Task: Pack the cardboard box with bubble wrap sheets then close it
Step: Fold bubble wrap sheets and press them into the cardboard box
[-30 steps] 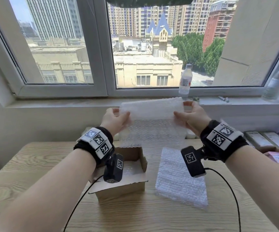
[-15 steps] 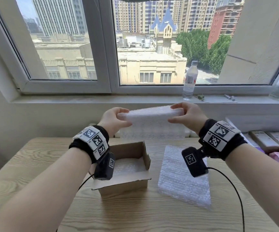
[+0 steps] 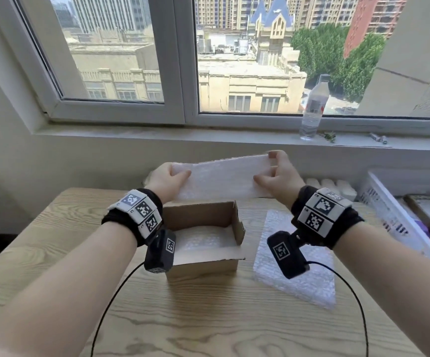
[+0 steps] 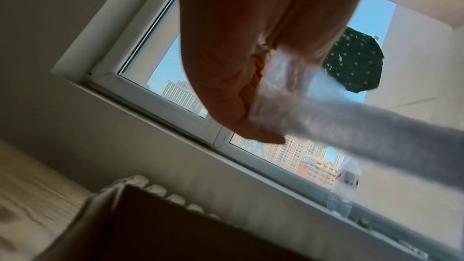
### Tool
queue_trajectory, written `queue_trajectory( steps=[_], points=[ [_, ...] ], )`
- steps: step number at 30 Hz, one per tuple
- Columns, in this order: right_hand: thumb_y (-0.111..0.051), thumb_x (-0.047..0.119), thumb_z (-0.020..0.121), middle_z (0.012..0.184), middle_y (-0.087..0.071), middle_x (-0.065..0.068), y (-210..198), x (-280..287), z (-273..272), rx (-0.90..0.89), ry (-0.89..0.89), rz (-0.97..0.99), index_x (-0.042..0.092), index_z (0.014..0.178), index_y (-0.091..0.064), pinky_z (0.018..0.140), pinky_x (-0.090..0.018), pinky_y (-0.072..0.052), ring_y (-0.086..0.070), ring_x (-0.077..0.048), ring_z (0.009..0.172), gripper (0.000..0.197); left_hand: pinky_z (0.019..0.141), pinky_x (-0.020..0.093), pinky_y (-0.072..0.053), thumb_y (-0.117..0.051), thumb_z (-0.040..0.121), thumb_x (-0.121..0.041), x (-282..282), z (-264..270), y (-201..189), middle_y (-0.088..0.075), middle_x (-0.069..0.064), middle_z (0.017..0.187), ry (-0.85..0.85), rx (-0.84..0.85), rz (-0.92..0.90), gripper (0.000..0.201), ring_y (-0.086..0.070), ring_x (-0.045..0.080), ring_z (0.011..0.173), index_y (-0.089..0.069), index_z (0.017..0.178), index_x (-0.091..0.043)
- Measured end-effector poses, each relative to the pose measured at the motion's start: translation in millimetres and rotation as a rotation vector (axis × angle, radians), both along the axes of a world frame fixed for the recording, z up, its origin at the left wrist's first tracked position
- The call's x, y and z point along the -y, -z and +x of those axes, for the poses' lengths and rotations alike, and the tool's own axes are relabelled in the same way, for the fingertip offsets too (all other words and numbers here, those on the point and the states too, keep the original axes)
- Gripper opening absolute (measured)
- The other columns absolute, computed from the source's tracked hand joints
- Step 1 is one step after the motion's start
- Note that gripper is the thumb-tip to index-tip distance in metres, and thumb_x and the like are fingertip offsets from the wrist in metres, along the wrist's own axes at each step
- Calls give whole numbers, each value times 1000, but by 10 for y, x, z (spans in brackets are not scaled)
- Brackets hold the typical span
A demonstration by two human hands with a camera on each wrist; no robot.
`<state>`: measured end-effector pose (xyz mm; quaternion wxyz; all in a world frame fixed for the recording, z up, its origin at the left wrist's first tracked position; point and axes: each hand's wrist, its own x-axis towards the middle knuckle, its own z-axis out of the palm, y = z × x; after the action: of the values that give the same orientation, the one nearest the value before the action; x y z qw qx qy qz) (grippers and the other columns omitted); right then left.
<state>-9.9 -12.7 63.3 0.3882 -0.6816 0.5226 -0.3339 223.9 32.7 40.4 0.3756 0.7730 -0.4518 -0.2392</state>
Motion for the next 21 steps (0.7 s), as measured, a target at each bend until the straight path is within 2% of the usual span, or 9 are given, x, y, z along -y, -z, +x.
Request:
queue_trajectory(
  steps=[1, 3, 4, 6, 9, 12, 15, 18, 21],
  points=[
    [-59, 8, 89, 83, -48, -3, 53, -32, 50, -10, 11, -13, 27, 130, -35, 56, -20, -54, -52, -12, 62, 51, 96, 41, -46, -59, 85, -41, -20, 19, 36, -63, 8, 105, -16, 67, 27, 29, -58, 33, 107, -57, 99, -16],
    [-54, 7, 91, 84, -49, -1, 149, -92, 172, -53, 13, -26, 27, 122, -42, 63, -29, -59, -55, -14, 58, 39, 104, 38, -39, -60, 88, -32, -71, 53, 104, -55, 13, 126, -26, 175, 77, 42, -49, 31, 121, -51, 123, -11],
    [-51, 7, 91, 90, -53, -3, 205, -116, 237, -97, 9, -41, 25, 114, -49, 67, -32, -58, -57, -17, 62, 29, 106, 37, -36, -60, 89, -30, -108, 62, 133, -48, 15, 134, -21, 203, 109, 49, -45, 31, 125, -45, 131, -11],
    [-50, 9, 92, 109, -59, -8, 341, -141, 371, -225, -19, -81, 22, 102, -59, 77, -30, -51, -61, -23, 82, 19, 107, 37, -36, -59, 89, -28, -194, 60, 209, -36, 17, 140, 15, 281, 186, 55, -43, 32, 126, -39, 138, -13],
    [-46, 7, 94, 126, -53, -9, 570, -201, 557, -413, -95, -73, 11, 114, -61, 92, -25, -40, -55, -24, 111, 25, 108, 38, -33, -59, 89, -24, -321, 26, 384, -30, 12, 142, 108, 467, 238, 45, -37, 32, 128, -48, 132, -17],
    [-44, 0, 94, 133, -47, -11, 800, -243, 689, -555, -161, 10, 8, 122, -56, 98, -26, -38, -49, -24, 120, 31, 106, 35, -34, -52, 91, -19, -394, -79, 591, -43, 5, 138, 267, 580, 236, 34, -42, 25, 126, -57, 124, -19],
    [-42, -2, 92, 137, -41, -14, 936, -269, 726, -693, -217, 45, 4, 128, -48, 101, -29, -37, -44, -26, 124, 37, 104, 41, -39, -42, 96, -25, -444, -227, 806, -47, 6, 136, 393, 566, 315, 34, -46, 26, 126, -58, 124, -14],
    [-42, -1, 91, 137, -37, -15, 995, -279, 707, -814, -255, 69, 1, 128, -45, 98, -32, -38, -47, -31, 120, 38, 101, 46, -40, -35, 98, -37, -478, -363, 980, -47, 12, 132, 469, 581, 471, 41, -42, 32, 125, -51, 127, -14],
    [-44, -5, 88, 134, -34, -17, 1042, -299, 720, -863, -310, 72, -1, 120, -48, 91, -35, -42, -54, -32, 101, 33, 101, 48, -39, -29, 95, -52, -478, -443, 1095, -46, 15, 132, 469, 595, 606, 51, -42, 37, 124, -47, 127, -16]
  ],
)
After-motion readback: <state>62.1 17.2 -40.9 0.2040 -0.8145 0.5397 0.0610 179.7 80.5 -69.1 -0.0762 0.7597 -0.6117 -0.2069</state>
